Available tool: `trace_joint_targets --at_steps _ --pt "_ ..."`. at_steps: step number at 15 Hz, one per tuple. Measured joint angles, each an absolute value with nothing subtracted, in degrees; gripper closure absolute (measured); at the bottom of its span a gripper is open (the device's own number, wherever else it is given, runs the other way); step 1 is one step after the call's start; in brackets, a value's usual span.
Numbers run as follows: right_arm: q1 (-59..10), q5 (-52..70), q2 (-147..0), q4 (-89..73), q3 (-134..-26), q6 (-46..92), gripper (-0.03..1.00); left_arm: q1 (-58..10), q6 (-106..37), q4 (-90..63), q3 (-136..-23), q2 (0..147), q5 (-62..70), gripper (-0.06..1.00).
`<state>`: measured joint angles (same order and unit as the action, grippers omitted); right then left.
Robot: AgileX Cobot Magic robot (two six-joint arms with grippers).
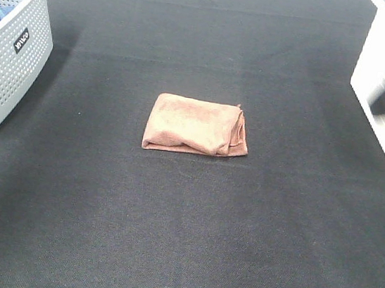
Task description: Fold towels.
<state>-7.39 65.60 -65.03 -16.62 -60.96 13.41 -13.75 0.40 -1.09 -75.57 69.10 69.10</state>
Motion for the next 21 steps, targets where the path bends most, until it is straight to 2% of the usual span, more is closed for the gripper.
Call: trace_joint_targets --at_steps 3,5,10,14,16,21 --pt "-7.4 65.6 -52.9 -14.2 -49.3 12.7 0.01 -13.8 0.9 -1.0 -57.8 53.6 68.6 0.34" --pt "-7.4 65.8 -43.8 -13.0 -41.0 11.5 0.01 -13.8 0.9 -1.0 -46.5 38.2 68.6 0.34" --pt "-7.4 66.2 -27.2 -11.1 -31.5 11.3 0.01 -13.8 0.7 -0.9 -35.5 12.4 68.1 0.34" --pt "-7.4 65.9 -21.0 -8.0 -31.3 11.3 0.01 -13.8 -0.6 -0.7 -31.1 6.8 66.5 0.34" --pt "-7.4 63.7 -20.6 -7.6 -30.4 11.6 0.01 -13.8 -2.6 -1.0 -29.5 6.7 62.1 0.34" --pt "-7.4 61.5 -20.6 -7.4 -29.3 11.9 0.01 -13.8 -7.8 -4.2 -28.6 6.6 60.7 0.34"
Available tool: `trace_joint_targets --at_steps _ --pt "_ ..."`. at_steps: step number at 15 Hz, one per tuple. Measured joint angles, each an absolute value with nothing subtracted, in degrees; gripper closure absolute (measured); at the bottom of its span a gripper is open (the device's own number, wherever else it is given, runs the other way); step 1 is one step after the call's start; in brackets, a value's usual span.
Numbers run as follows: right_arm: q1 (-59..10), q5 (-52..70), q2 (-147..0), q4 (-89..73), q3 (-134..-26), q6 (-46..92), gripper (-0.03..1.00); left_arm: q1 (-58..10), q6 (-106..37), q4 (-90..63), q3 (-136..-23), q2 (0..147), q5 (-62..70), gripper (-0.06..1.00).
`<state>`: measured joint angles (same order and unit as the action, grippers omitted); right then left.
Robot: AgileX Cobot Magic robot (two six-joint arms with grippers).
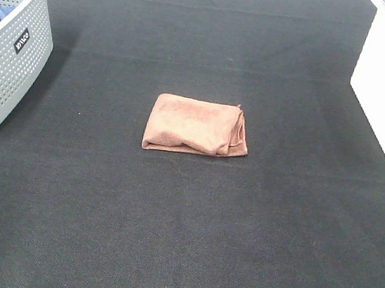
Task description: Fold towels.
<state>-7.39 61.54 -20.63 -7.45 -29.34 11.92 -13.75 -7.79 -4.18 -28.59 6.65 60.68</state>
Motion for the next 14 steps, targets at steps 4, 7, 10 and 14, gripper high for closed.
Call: trace_joint_targets --at_steps 4,7,10,14 --pt "-7.4 61.5 -20.6 -7.4 -29.3 11.9 0.01 -13.8 -8.0 -4.2 -28.6 6.6 60.7 0.34" --pt "-7.4 61.5 -20.6 -7.4 -29.3 11.9 0.01 -13.8 -8.0 -4.2 -28.6 6.6 60.7 0.34" --pt "-7.2 61.5 -20.6 -7.4 -29.3 11.9 0.01 -13.8 -8.0 -4.2 -28.6 6.6 60.7 0.34" --pt "-1.5 61.4 -17.5 -7.5 -29.3 11.9 0.01 -6.6 -8.0 -4.2 -28.6 5.2 60.7 0.34"
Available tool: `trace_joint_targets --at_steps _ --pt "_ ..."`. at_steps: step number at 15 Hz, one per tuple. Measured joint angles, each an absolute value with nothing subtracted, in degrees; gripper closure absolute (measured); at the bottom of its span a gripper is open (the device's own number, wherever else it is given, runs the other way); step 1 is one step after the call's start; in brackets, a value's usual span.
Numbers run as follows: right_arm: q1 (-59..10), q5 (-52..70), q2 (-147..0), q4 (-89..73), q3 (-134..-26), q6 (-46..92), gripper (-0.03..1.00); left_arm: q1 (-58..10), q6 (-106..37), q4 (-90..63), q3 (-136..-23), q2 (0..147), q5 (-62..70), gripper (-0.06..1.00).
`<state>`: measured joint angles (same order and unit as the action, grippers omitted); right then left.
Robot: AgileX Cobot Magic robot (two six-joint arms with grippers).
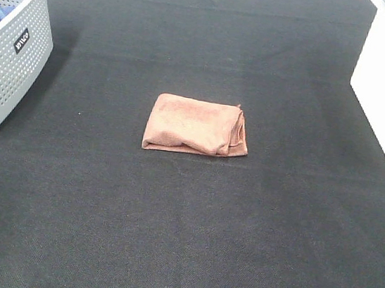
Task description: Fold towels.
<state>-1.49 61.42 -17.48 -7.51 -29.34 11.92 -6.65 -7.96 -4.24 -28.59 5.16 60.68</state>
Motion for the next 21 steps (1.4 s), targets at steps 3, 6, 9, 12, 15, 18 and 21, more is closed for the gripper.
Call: trace_joint_targets --at_steps 3,6,9,12,15,18,21 --pt "0.5 61.4 -8.4 -7.6 -29.3 11.9 0.01 -1.4 -8.0 -4.3 -28.6 0.9 60.7 0.34" --pt "0.6 61.4 -1.9 -7.8 -29.3 11.9 0.01 -1.3 -8.0 -4.3 -28.6 -0.2 60.7 0.34" --pt "0.6 61.4 0.4 -7.9 -29.3 11.9 0.01 -1.3 -8.0 -4.3 -28.6 -0.2 60.7 0.34" --pt "0.6 61.4 0.4 -8.0 -29.3 11.9 0.01 -1.3 -8.0 -4.3 -28.6 -0.2 60.7 0.34" --pt "0.6 61.4 0.4 -8.0 -29.3 11.9 0.01 -1.3 -8.0 -4.3 -28.6 -0.2 60.7 0.34" --pt "0.6 61.4 0.4 -8.0 -29.3 11.9 0.01 -1.3 -8.0 -4.3 -28.6 -0.2 60.7 0.34" --pt "0.6 61.4 0.4 -8.0 -29.3 11.9 0.01 -1.3 -8.0 -4.3 -28.6 -0.2 60.7 0.34"
